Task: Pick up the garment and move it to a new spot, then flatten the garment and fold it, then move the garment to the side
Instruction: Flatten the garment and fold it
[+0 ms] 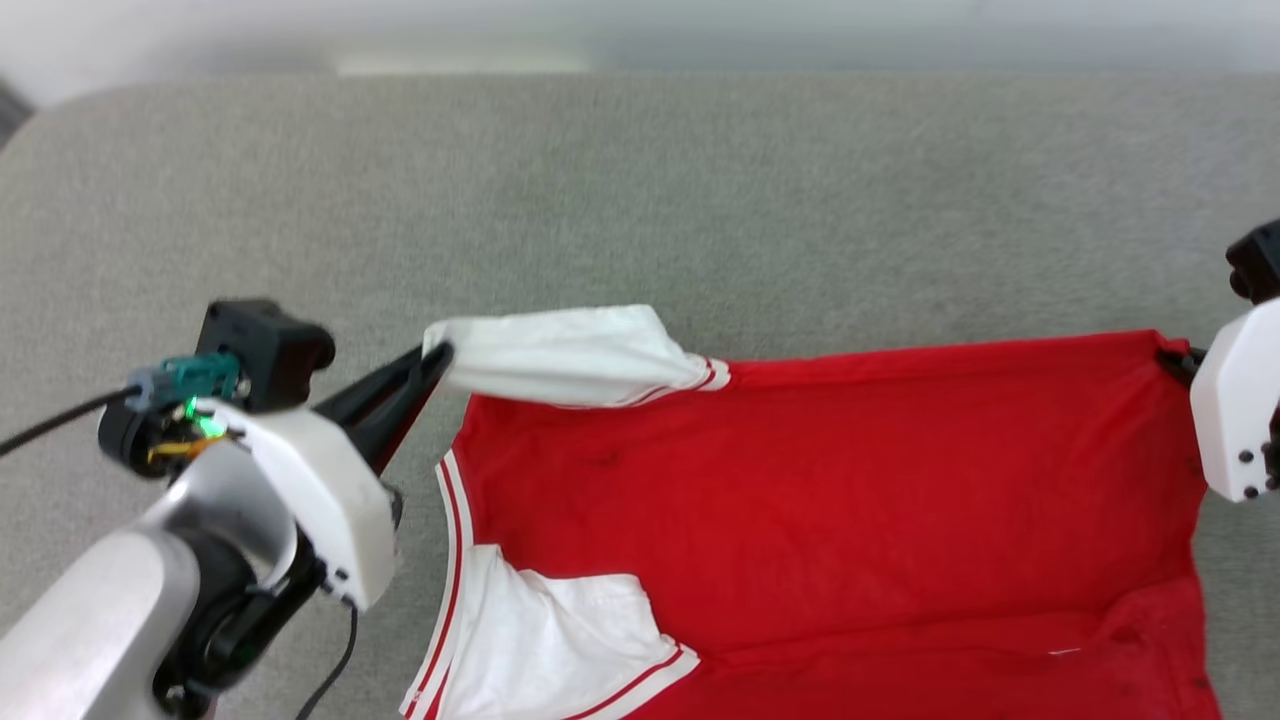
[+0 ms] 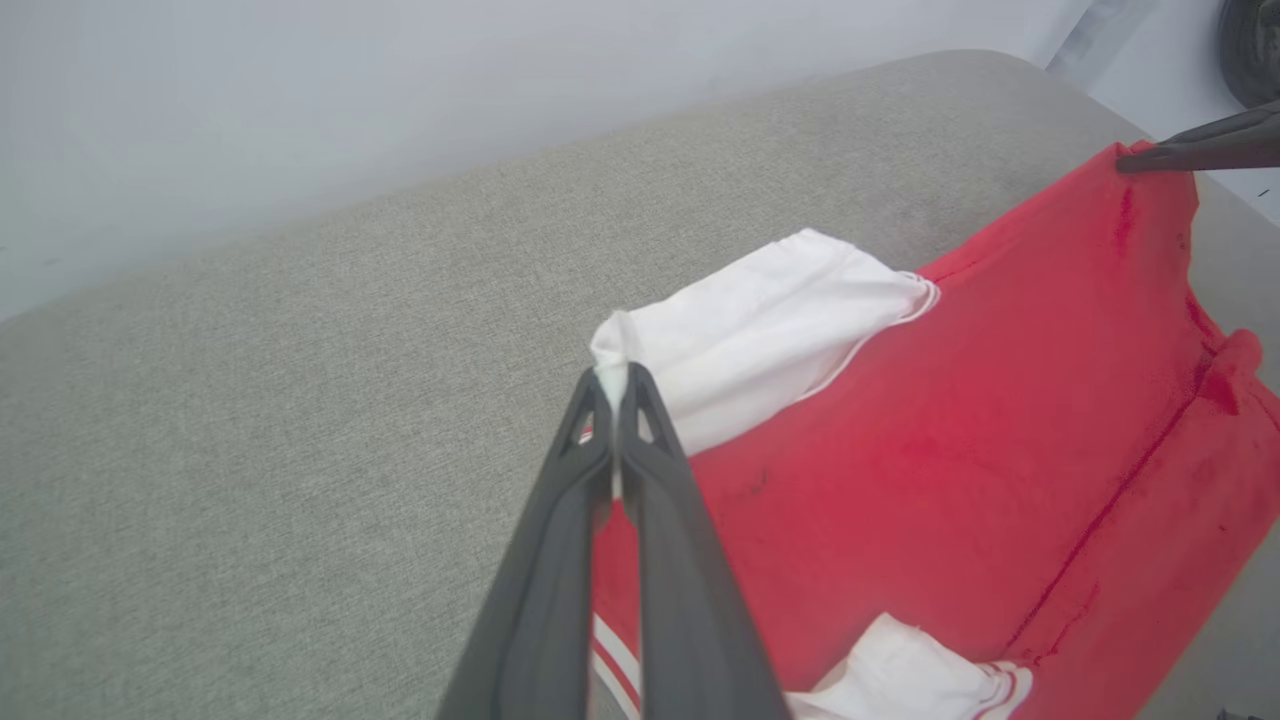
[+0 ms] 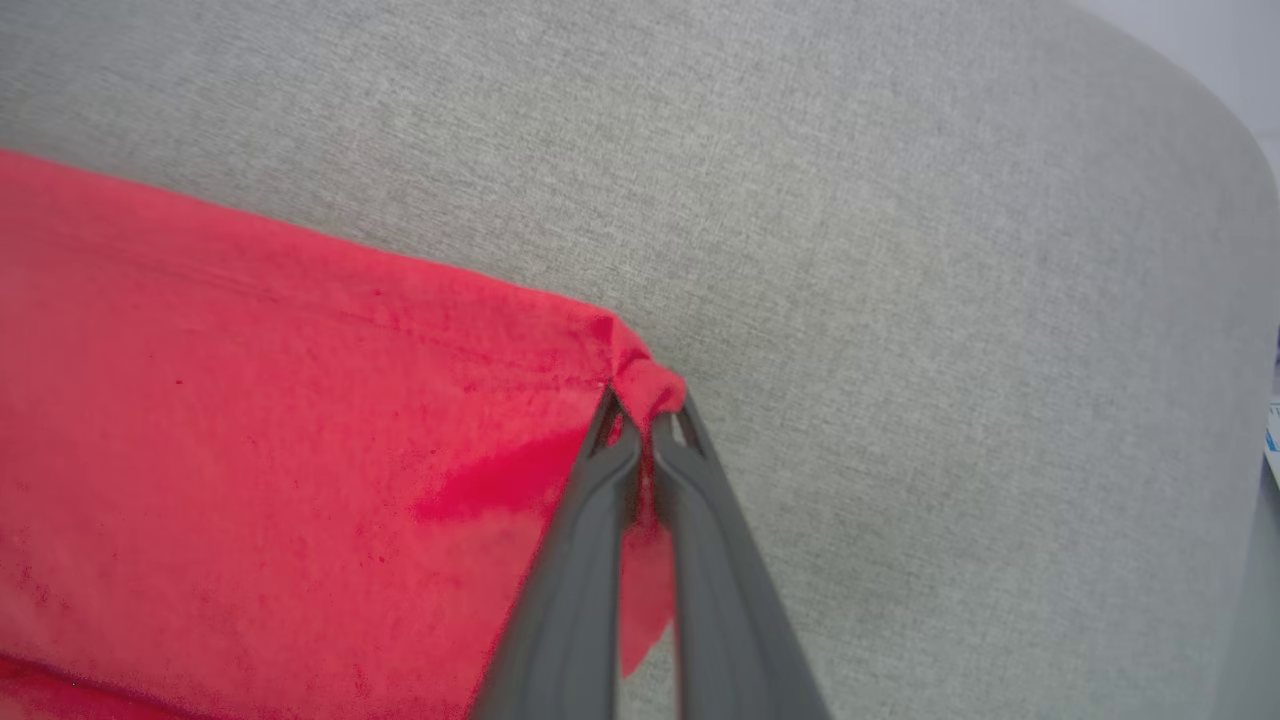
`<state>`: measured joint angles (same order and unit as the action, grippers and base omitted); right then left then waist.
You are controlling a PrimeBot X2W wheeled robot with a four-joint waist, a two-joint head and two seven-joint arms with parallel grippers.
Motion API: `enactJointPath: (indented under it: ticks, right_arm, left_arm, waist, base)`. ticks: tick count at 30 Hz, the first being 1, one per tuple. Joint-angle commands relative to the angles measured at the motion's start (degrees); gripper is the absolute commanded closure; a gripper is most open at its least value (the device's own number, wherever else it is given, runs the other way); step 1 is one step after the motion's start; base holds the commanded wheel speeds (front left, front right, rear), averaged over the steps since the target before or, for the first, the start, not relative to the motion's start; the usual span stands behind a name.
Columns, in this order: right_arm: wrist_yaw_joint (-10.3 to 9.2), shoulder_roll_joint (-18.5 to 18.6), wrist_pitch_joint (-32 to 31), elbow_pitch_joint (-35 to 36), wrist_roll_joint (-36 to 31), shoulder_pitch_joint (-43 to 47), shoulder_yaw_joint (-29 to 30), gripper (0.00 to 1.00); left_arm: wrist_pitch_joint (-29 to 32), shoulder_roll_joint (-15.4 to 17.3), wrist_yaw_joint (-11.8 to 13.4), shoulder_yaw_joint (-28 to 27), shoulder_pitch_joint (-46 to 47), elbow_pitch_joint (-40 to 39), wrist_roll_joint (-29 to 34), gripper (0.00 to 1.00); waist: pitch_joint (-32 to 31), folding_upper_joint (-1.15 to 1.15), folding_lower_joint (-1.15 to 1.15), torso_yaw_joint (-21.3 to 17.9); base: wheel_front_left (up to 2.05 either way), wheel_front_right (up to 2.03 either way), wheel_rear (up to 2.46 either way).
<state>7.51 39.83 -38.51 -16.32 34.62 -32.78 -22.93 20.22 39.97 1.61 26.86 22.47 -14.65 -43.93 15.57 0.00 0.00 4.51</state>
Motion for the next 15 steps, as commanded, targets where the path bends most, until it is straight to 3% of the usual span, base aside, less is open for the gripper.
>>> enactJointPath:
  ticks: [1, 15]
  right_arm:
    - [-0.04, 0.65, 1.23, 1.1, 0.52, 1.8, 0.41, 1.0]
    - [-0.04, -0.17, 7.17, 10.78, 0.96, 20.49, 4.54, 1.0]
  left_arm:
    - [-0.63, 0.64, 0.65, -0.59, -2.25, -0.48, -0.41, 1.0]
    - [-3.2, 4.11, 5.2, -1.34, -21.5, -4.53, -4.71, 1.0]
  waist:
    - [-2.91, 0.0, 0.0, -1.31]
    - [-7.75, 0.0, 0.0, -2.22]
  base:
    - [0.0, 0.0, 0.0]
    - [0.0, 0.0, 0.0]
